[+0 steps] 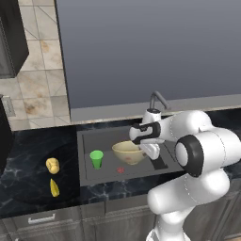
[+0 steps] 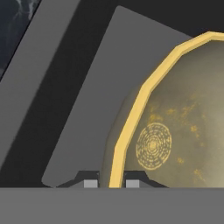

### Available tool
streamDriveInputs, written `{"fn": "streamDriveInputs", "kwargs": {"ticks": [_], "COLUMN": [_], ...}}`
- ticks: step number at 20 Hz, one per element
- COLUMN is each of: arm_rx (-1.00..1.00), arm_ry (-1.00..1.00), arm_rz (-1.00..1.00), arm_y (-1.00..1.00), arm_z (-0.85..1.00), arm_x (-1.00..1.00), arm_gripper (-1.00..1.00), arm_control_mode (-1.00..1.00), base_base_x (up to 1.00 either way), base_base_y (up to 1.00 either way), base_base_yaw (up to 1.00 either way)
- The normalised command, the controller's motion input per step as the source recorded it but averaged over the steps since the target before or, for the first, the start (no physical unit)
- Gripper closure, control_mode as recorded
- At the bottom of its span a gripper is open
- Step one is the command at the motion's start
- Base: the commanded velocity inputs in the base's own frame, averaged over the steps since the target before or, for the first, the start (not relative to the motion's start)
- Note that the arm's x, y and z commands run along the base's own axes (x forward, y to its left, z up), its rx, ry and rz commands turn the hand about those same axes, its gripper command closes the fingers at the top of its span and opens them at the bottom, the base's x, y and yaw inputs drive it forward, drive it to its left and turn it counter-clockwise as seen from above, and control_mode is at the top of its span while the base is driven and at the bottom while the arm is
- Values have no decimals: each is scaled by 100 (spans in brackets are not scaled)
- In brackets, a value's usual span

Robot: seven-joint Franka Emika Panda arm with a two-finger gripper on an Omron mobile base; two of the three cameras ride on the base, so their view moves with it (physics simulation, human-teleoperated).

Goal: Remove the lemon wedge and potato from the sink. Then move the bowl and cup from the counter to the sink for washing.

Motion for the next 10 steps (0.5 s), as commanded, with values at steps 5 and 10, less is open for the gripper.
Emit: {"fn": "streamDriveInputs", "kwargs": {"ticks": [5, 10], "arm_rx": [-1, -3], "arm_ry": [0, 0], "arm_rz": [-2, -2], "arm_y": [0, 0], "arm_z": [-8, -6], "arm_x": [11, 15], "arm_gripper": [100, 100], "arm_control_mode": [-100, -100], "base_base_x": [0, 0], "base_base_y": [0, 0], "base_base_yaw": [0, 0]}}
